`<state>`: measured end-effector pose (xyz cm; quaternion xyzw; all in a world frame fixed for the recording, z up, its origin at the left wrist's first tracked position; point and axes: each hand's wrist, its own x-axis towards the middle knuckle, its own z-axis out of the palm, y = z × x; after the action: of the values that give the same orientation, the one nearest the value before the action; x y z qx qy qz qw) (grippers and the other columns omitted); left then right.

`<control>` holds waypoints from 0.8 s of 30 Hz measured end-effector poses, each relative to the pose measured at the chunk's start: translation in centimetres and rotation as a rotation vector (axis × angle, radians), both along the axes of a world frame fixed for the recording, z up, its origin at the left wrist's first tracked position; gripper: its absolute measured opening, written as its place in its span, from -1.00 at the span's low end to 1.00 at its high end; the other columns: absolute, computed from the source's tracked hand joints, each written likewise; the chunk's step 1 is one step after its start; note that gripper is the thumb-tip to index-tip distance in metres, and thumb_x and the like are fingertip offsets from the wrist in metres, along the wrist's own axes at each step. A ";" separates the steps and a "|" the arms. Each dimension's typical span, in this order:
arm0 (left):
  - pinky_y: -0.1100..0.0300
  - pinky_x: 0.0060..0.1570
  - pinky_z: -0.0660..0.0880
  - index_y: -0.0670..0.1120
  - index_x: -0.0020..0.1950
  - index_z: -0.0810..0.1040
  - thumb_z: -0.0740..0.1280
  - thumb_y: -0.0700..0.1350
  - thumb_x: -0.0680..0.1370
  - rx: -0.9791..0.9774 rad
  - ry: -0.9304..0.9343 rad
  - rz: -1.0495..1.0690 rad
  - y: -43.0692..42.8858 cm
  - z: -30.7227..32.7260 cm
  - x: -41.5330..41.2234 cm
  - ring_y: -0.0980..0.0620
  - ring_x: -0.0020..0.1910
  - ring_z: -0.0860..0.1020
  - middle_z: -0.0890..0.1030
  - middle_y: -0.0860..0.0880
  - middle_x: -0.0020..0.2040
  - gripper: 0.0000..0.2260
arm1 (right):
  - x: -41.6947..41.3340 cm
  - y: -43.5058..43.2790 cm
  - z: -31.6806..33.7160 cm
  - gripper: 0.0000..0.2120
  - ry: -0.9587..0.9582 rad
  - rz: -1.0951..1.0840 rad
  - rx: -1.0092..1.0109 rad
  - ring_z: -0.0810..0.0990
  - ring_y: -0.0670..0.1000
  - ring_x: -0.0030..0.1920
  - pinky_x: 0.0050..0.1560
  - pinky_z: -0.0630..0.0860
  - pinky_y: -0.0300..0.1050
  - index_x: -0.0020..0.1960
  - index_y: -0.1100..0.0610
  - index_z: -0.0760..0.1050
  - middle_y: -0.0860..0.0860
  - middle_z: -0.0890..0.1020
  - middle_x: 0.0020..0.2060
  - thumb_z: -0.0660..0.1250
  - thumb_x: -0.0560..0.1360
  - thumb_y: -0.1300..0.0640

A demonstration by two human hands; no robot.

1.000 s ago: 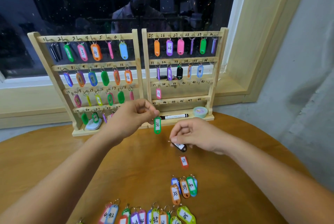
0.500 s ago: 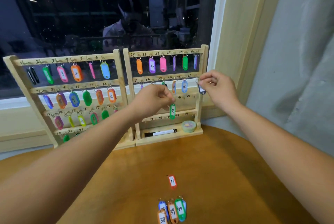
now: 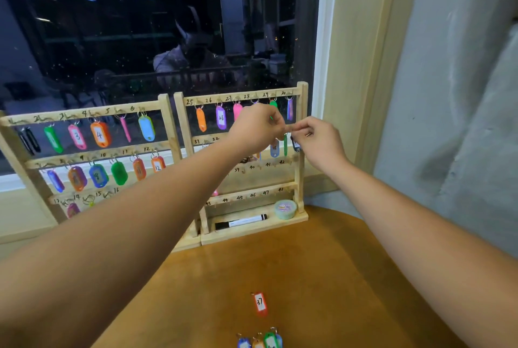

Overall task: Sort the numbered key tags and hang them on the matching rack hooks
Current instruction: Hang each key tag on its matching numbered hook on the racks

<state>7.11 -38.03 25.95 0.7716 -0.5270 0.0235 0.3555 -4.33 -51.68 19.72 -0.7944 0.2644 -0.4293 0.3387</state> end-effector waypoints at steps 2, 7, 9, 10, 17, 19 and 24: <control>0.08 -0.29 0.67 -0.05 -0.08 0.66 0.46 -0.05 0.63 -0.014 -0.049 0.021 -1.2 0.2 -0.1 0.13 -0.33 0.71 0.73 0.06 -0.25 -0.88 | -0.2 0.3 0.0 -0.84 0.028 0.012 -0.008 0.62 -0.16 -0.20 -0.25 0.44 -0.43 0.06 -0.02 0.70 -0.08 0.67 -0.25 0.40 0.60 0.20; 0.03 -0.16 0.70 -0.02 -0.09 0.66 0.49 -0.02 0.60 0.012 -0.164 0.078 -3.6 0.2 -0.1 0.06 -0.35 0.70 0.69 0.04 -0.24 -0.88 | -0.7 0.4 -1.0 -0.77 0.055 0.005 -0.009 0.60 -0.06 -0.15 -0.19 0.44 -0.23 0.12 -0.05 0.65 -0.02 0.64 -0.23 0.38 0.57 0.24; 0.00 -0.09 0.69 -0.02 -0.06 0.66 0.48 -0.02 0.61 0.021 -0.200 0.096 -4.1 0.1 0.1 0.04 -0.27 0.69 0.69 0.03 -0.20 -0.90 | -0.8 0.3 -1.8 -0.78 0.029 0.014 0.038 0.61 -0.05 -0.11 -0.10 0.45 -0.22 0.10 -0.06 0.63 -0.08 0.61 -0.27 0.43 0.56 0.23; -0.02 -0.07 0.69 -0.02 -0.06 0.66 0.48 -0.04 0.61 0.014 -0.216 0.106 -4.2 0.0 0.2 0.02 -0.23 0.68 0.69 0.03 -0.19 -0.90 | -0.9 0.4 -2.2 -0.78 0.015 0.016 0.057 0.61 -0.06 -0.10 -0.06 0.46 -0.22 0.11 -0.06 0.62 -0.10 0.61 -0.27 0.44 0.56 0.23; -0.03 -0.04 0.67 -0.02 -0.04 0.65 0.46 -0.04 0.62 0.005 -0.240 0.131 -4.7 -0.6 0.7 -0.01 -0.15 0.65 0.68 0.05 -0.16 -0.91 | -2.6 2.2 -6.0 -0.71 -0.069 0.055 0.178 0.65 -0.05 -0.12 -0.05 0.49 -0.16 0.15 -0.11 0.58 -0.04 0.72 -0.13 0.42 0.56 0.25; -0.05 -0.04 0.67 -0.01 -0.04 0.64 0.45 -0.04 0.63 0.007 -0.260 0.133 -4.4 -0.7 0.6 -0.02 -0.13 0.64 0.68 0.05 -0.15 -0.92 | -3.4 3.2 -6.8 -0.69 -0.094 0.076 0.215 0.67 -0.03 -0.06 0.02 0.52 -0.15 0.11 -0.15 0.56 0.01 0.71 -0.12 0.41 0.57 0.27; 0.02 -0.04 0.64 -0.01 0.02 0.66 0.39 -0.17 0.60 -0.088 -0.288 0.123 -2.4 -0.6 -0.3 -0.02 -0.05 0.65 0.70 0.07 -0.09 -0.92 | -5.1 6.2 -9.3 -0.77 -0.112 0.104 0.264 0.66 -0.14 -0.11 -0.02 0.55 -0.19 0.12 -0.07 0.61 -0.06 0.71 -0.13 0.42 0.59 0.25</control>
<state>6.82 -40.39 25.36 0.7747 -0.5227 0.1786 0.3076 -9.41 -45.51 10.41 -0.7303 0.2577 -0.4166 0.4761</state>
